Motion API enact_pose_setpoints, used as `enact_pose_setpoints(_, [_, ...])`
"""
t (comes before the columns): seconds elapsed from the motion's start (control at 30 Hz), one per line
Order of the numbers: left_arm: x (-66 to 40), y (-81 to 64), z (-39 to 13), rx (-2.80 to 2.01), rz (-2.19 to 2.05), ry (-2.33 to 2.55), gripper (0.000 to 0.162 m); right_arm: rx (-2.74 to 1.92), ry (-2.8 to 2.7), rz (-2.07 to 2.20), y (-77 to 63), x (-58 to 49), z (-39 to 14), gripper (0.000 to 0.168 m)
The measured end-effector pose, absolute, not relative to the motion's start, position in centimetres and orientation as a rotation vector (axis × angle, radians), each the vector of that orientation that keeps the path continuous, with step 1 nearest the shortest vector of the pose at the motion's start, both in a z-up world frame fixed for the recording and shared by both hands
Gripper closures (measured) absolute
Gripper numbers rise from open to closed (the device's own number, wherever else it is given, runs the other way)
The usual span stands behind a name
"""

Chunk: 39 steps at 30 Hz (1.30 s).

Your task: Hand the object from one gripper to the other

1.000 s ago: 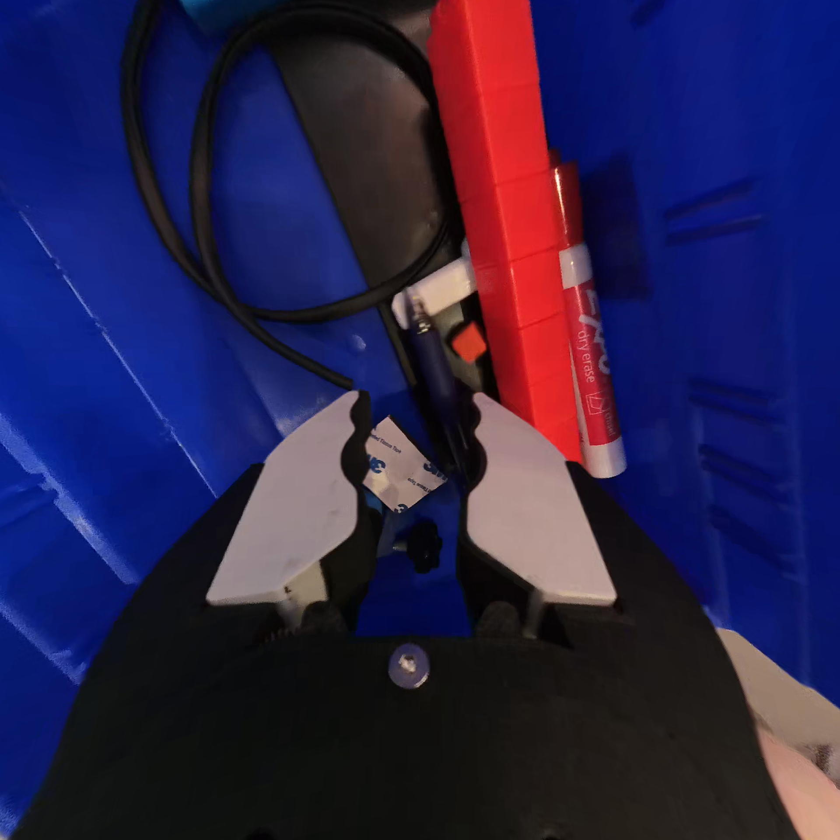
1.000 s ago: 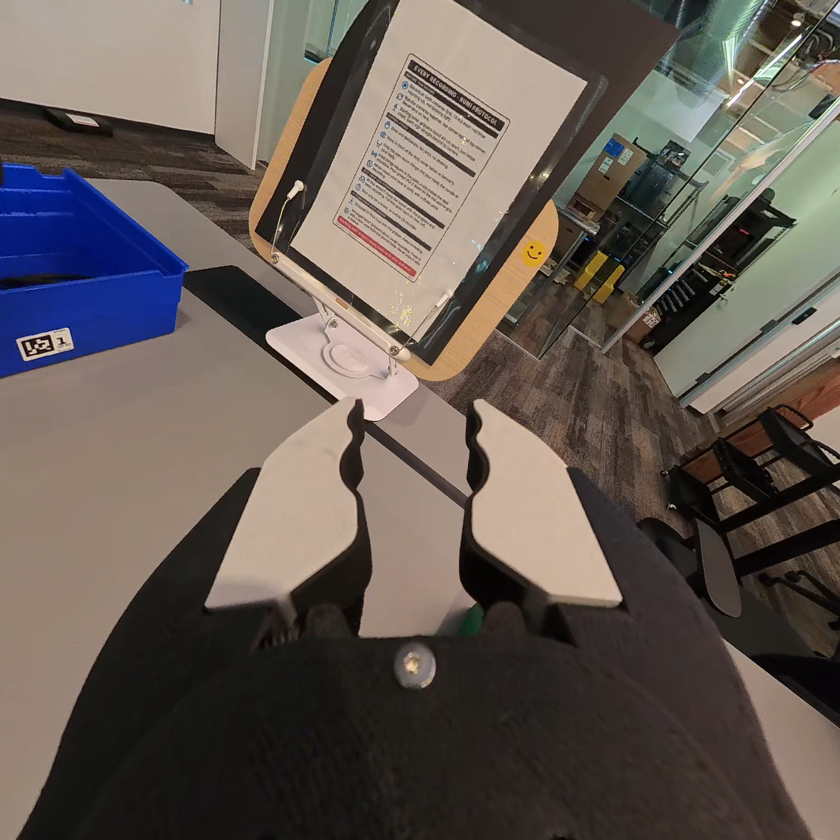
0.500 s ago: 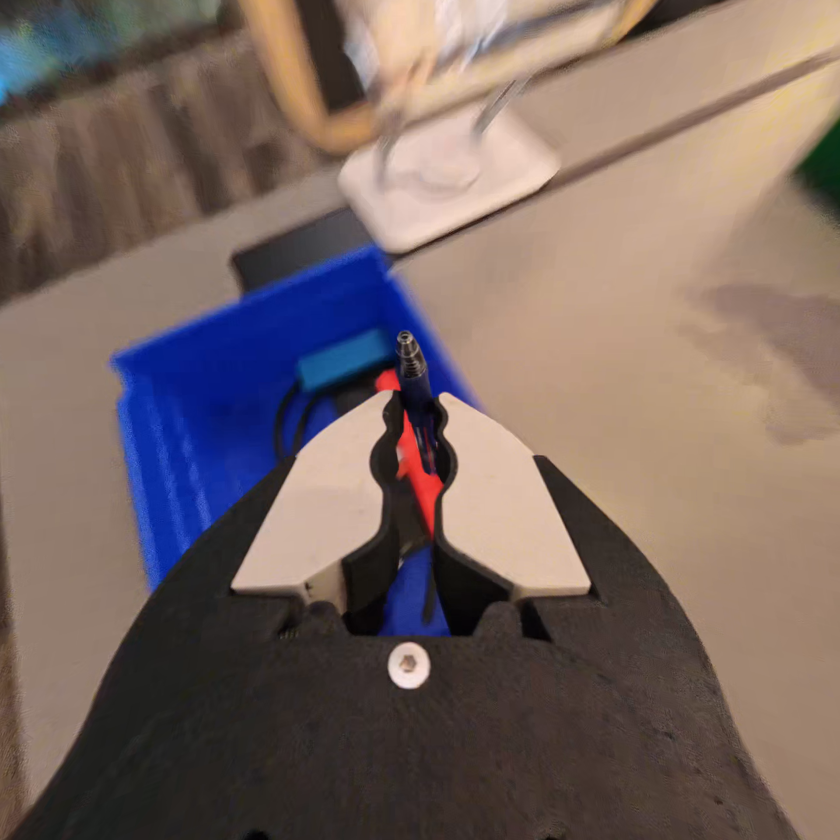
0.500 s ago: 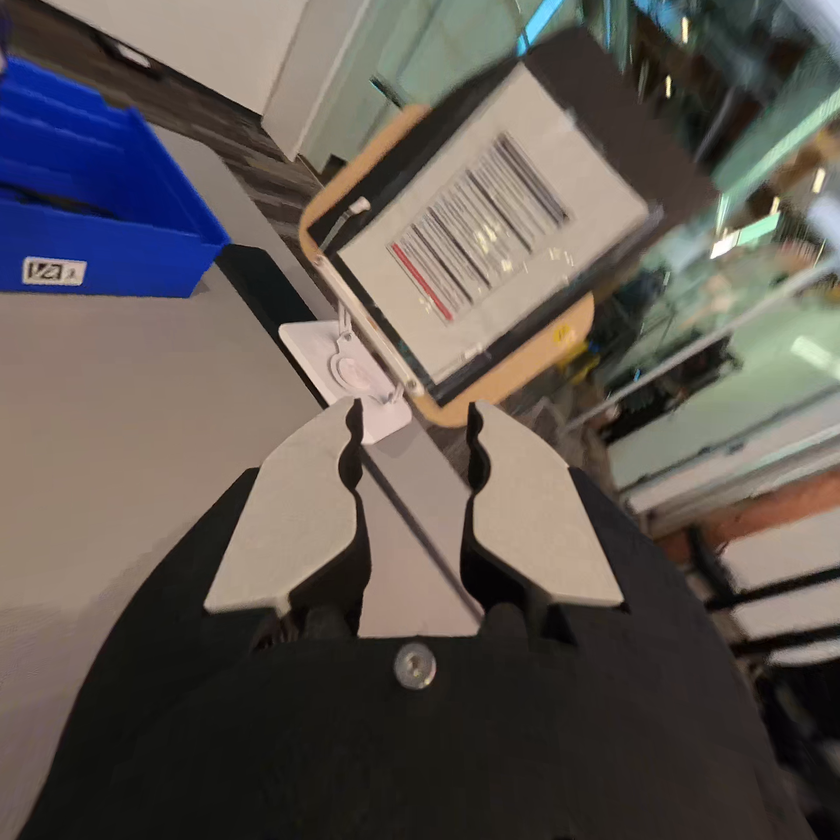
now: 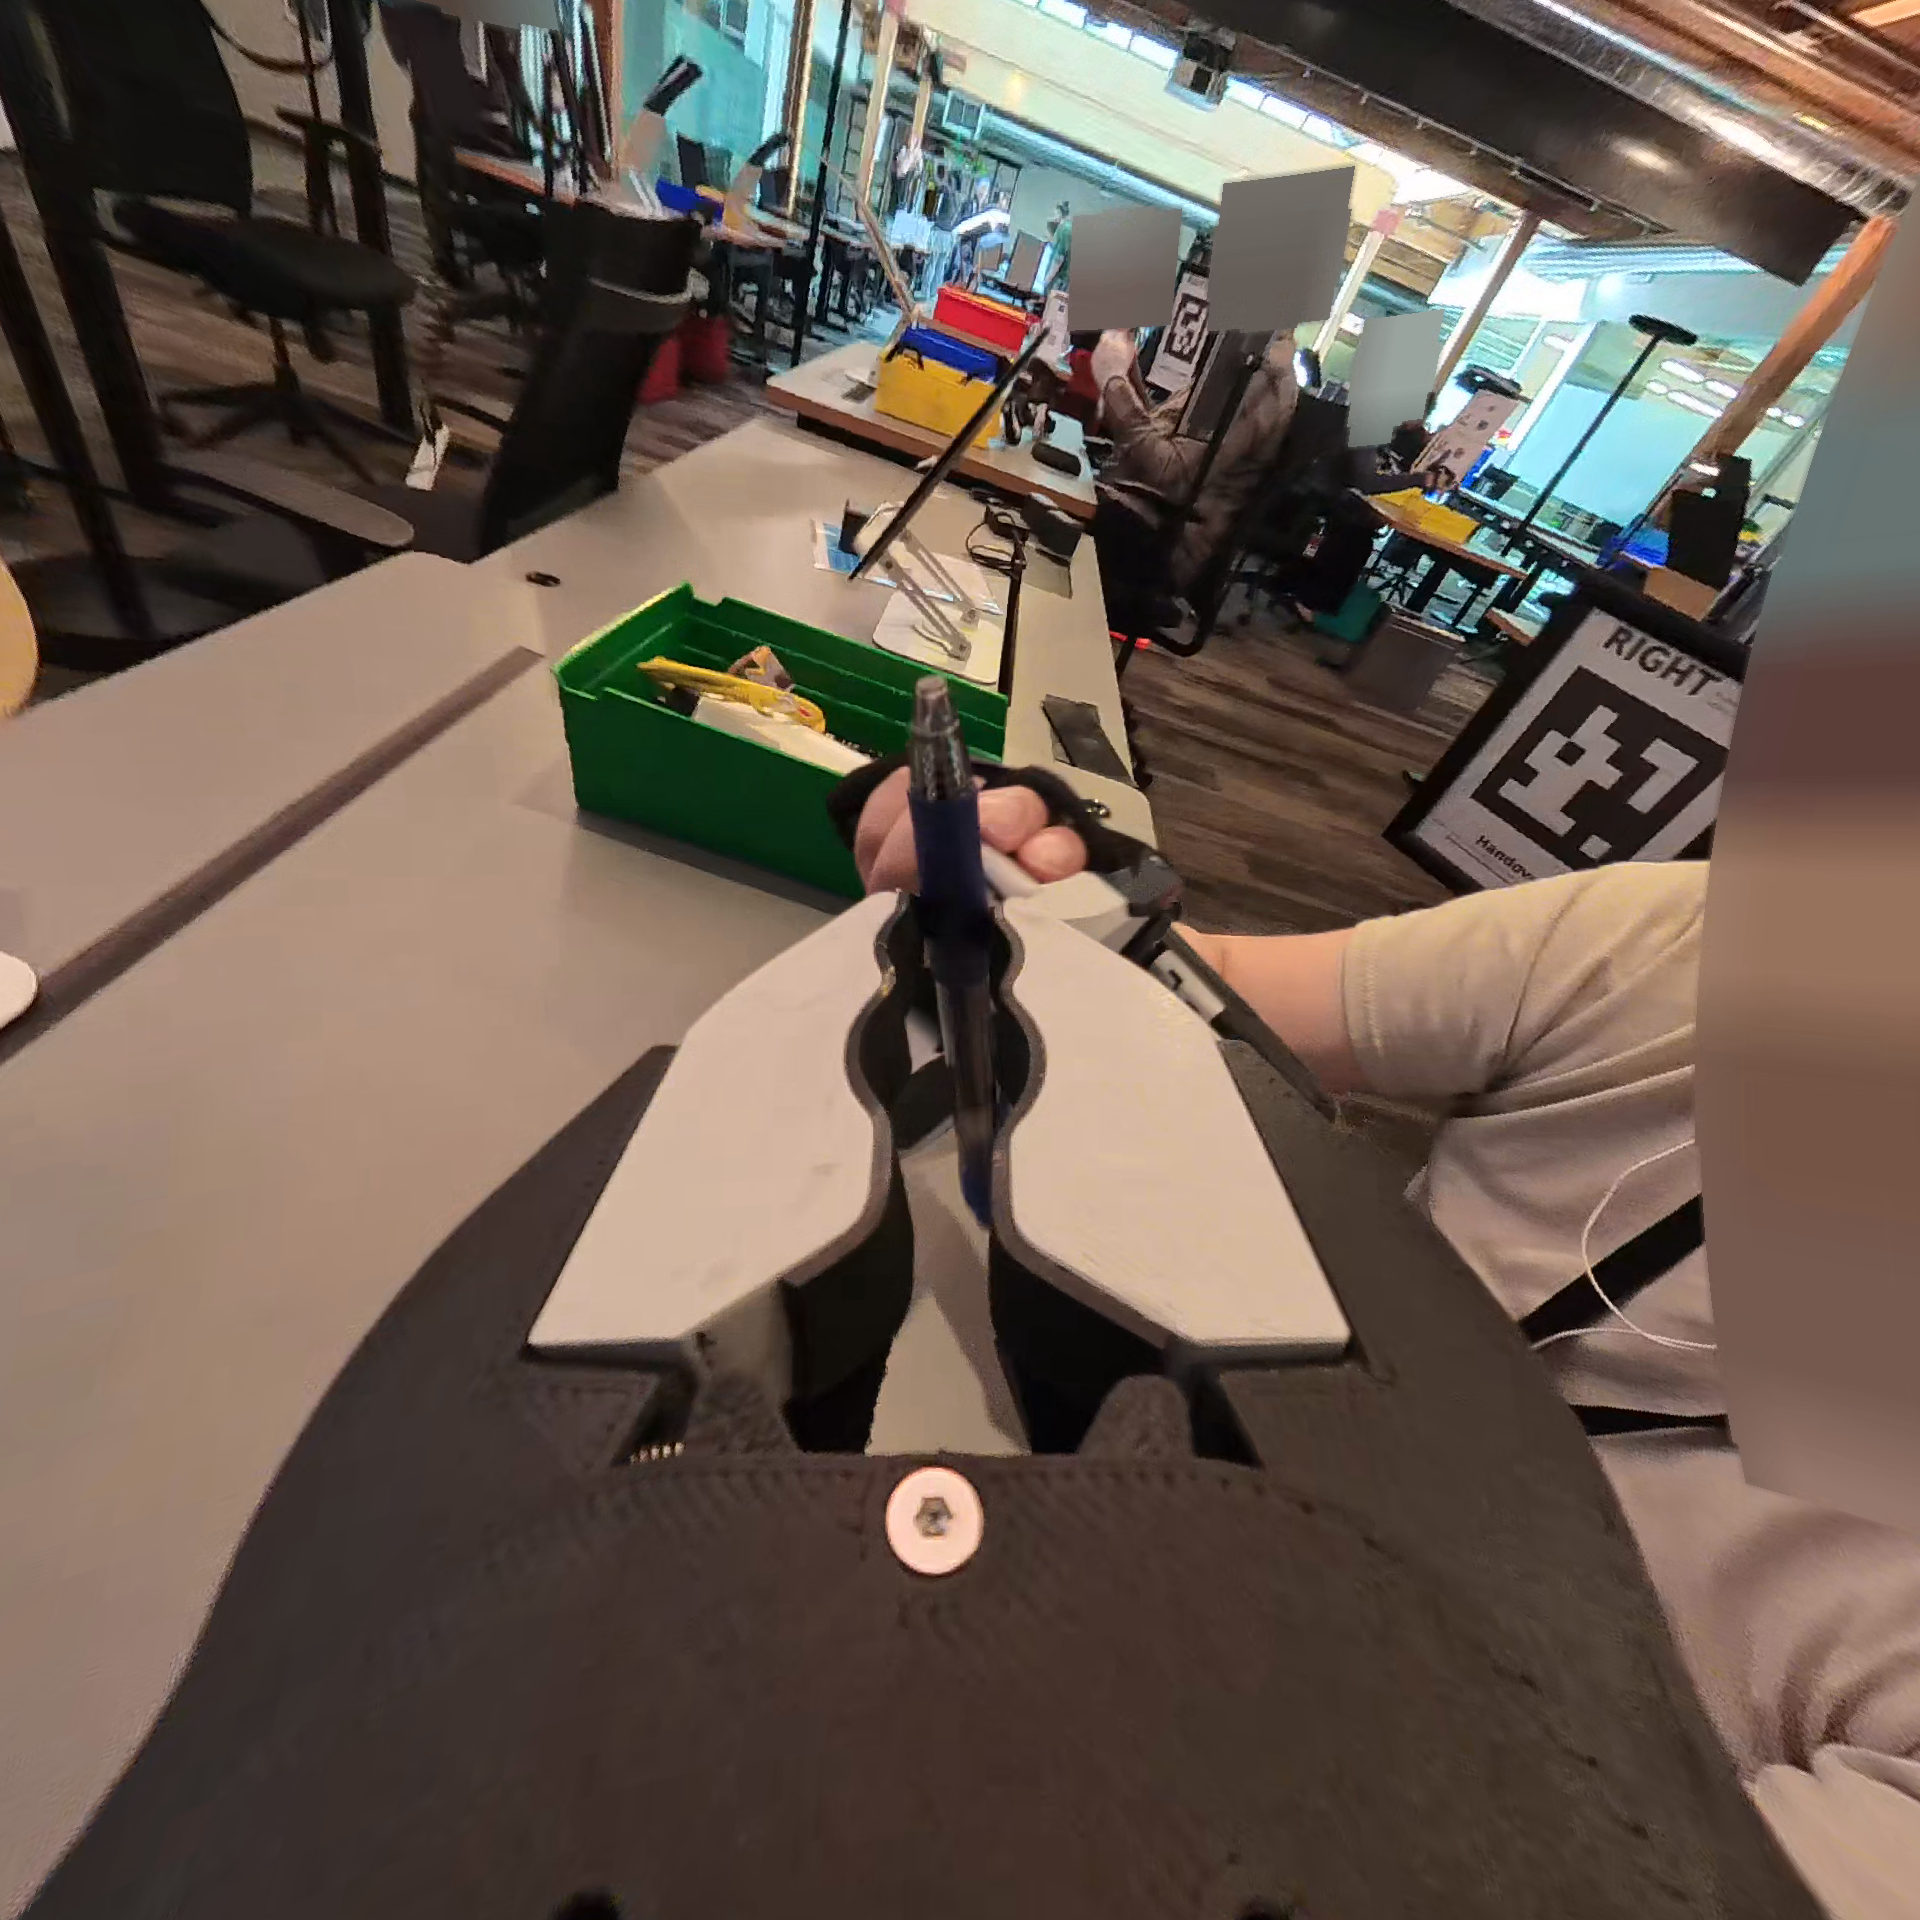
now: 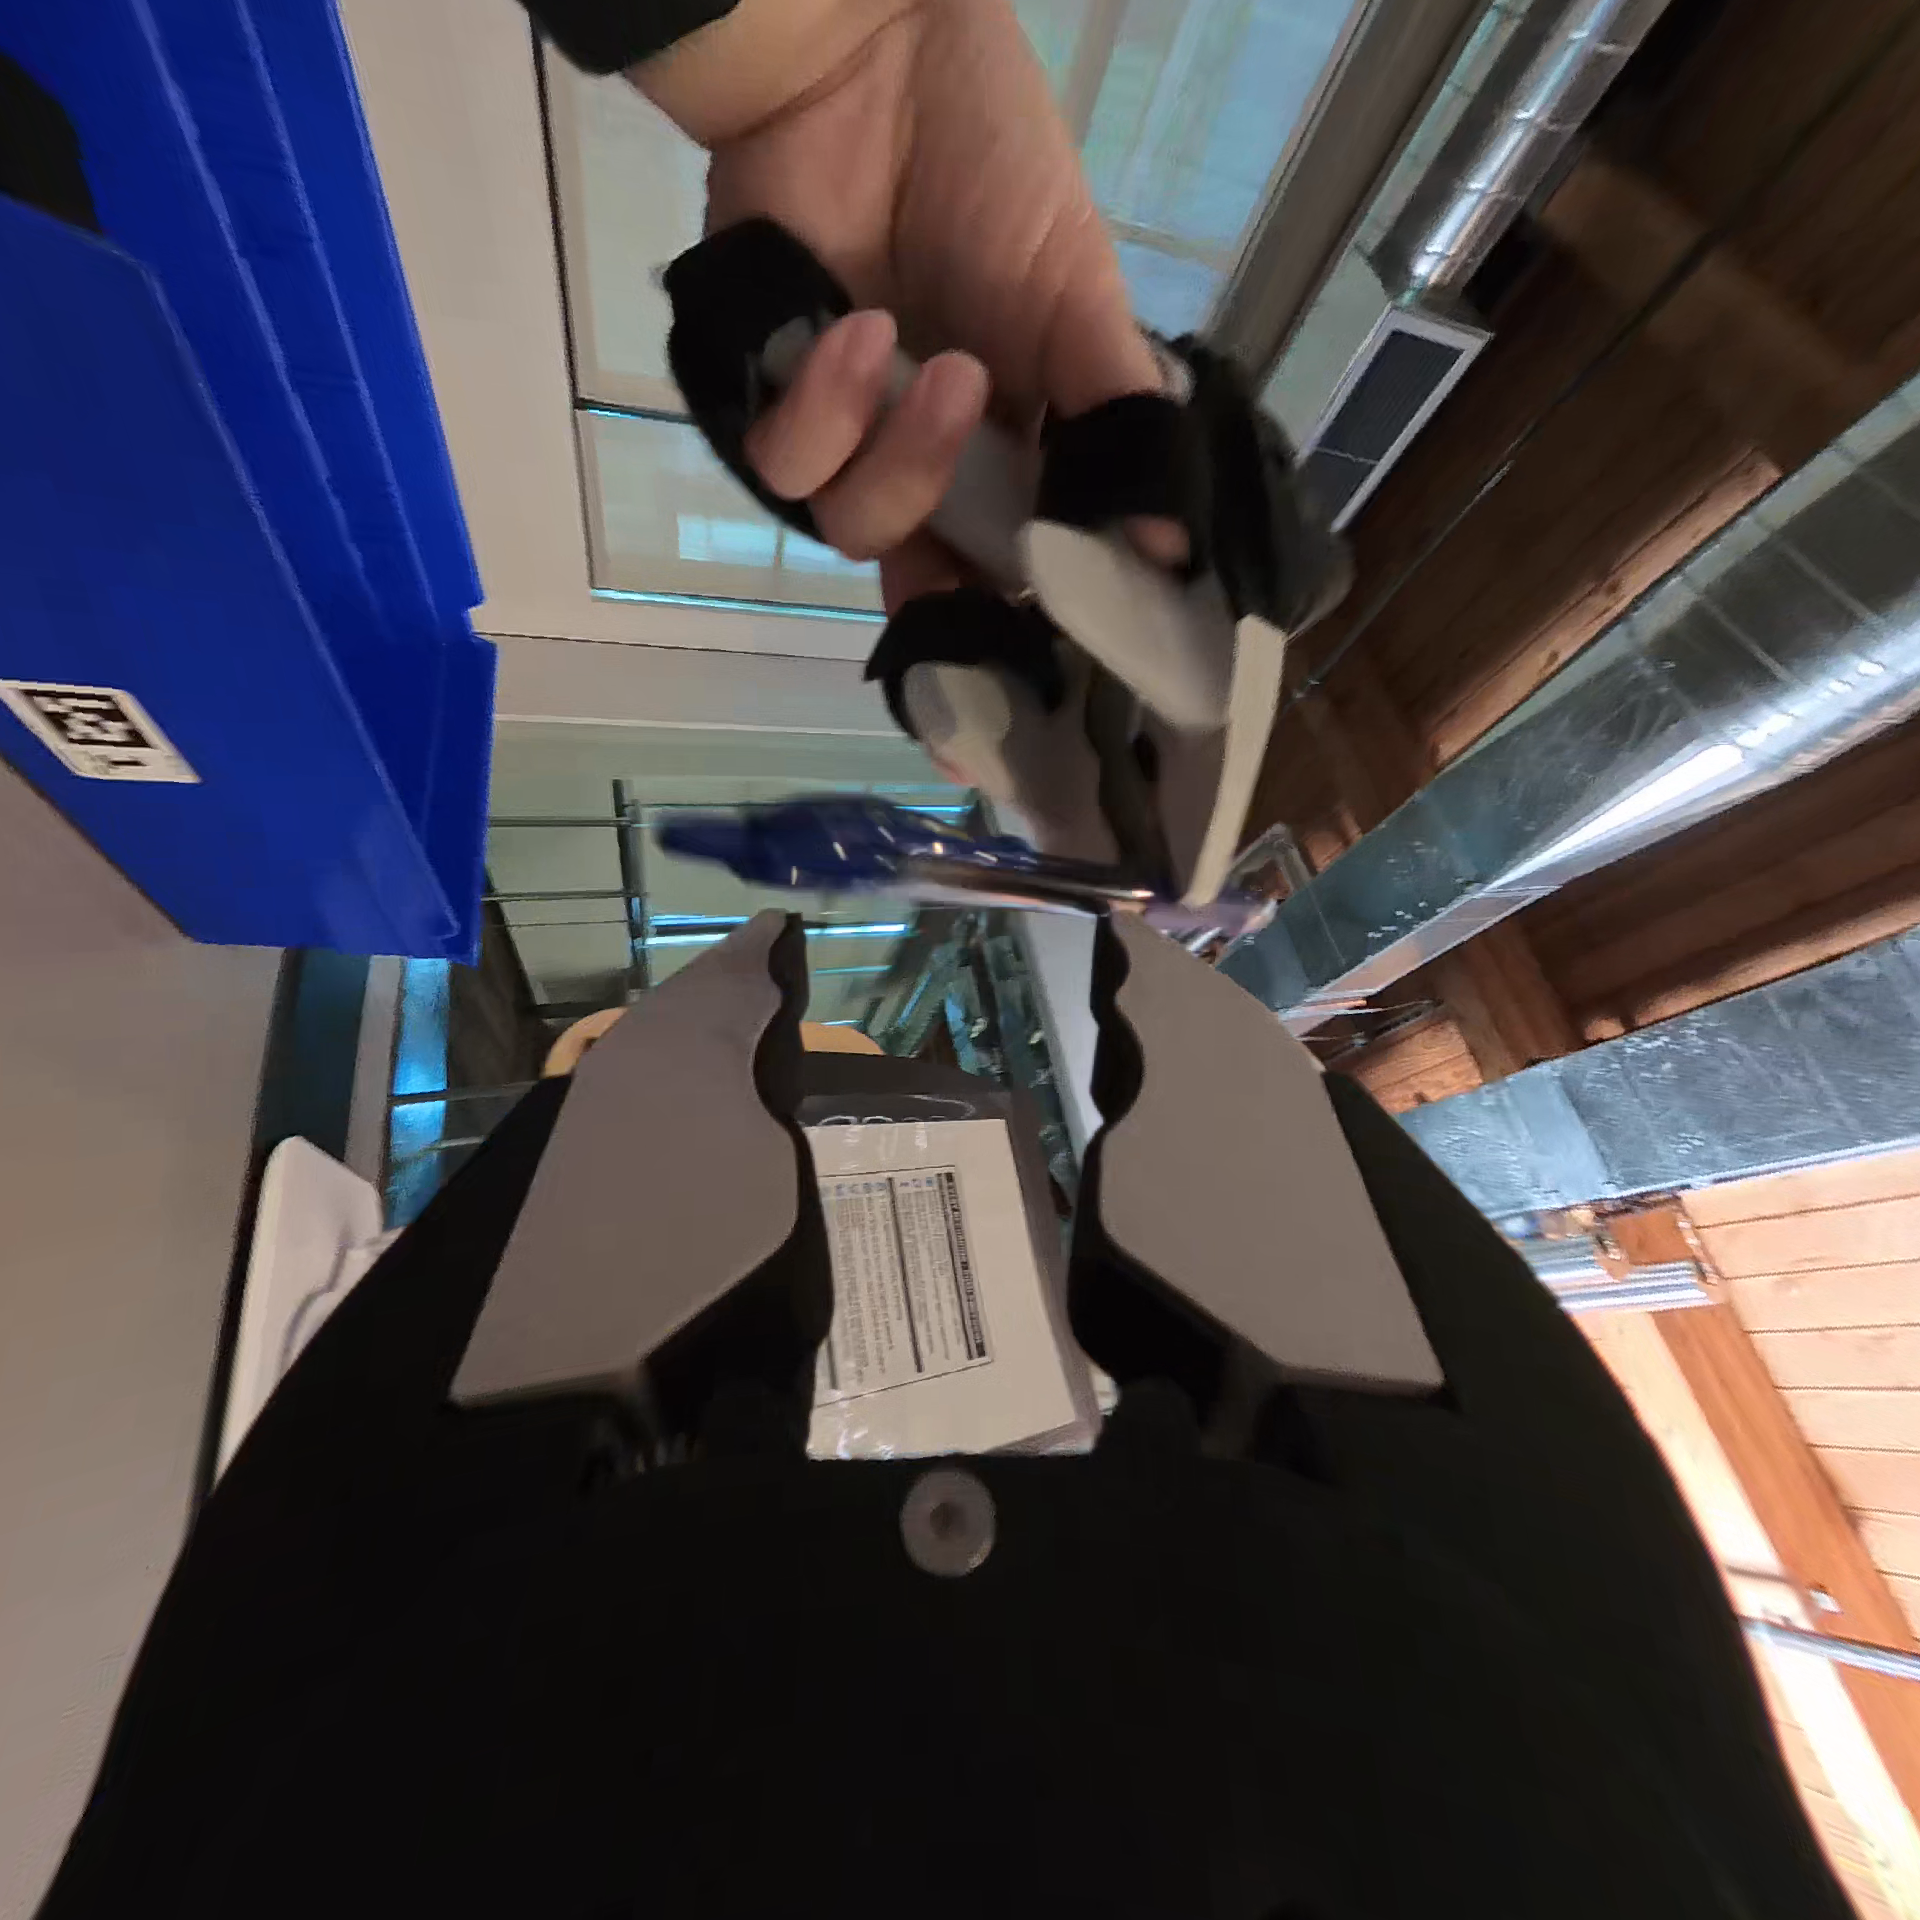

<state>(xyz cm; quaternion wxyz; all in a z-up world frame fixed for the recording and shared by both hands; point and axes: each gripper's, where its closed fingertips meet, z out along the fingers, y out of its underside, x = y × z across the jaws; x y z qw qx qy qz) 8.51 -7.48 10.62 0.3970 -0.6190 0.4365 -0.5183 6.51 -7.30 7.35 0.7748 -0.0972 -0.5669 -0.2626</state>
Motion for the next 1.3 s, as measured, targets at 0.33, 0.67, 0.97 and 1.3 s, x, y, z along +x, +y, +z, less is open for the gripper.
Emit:
enact_pose_setpoints(0.33, [9.4,-6.1,9.9,-1.628,-1.384,1.041,0.151,-0.173,-1.197,-0.589,-8.0,6.5,7.9,0.128])
enact_pose_setpoints(0.67, [10.1,-5.0,8.9,-1.694,-1.372,1.009,0.146,-0.253,-1.222,-0.54,-7.7,6.0,7.4,0.147])
enact_pose_setpoints(0.97, [7.8,-2.1,11.9,-1.507,-1.032,0.869,0.097,-0.914,-0.997,0.158,-3.9,10.8,11.9,0.155])
enact_pose_setpoints(1.3, [10.7,-3.6,12.7,-1.384,-0.612,0.941,0.116,-1.625,-0.948,0.763,-0.3,10.4,5.7,0.155])
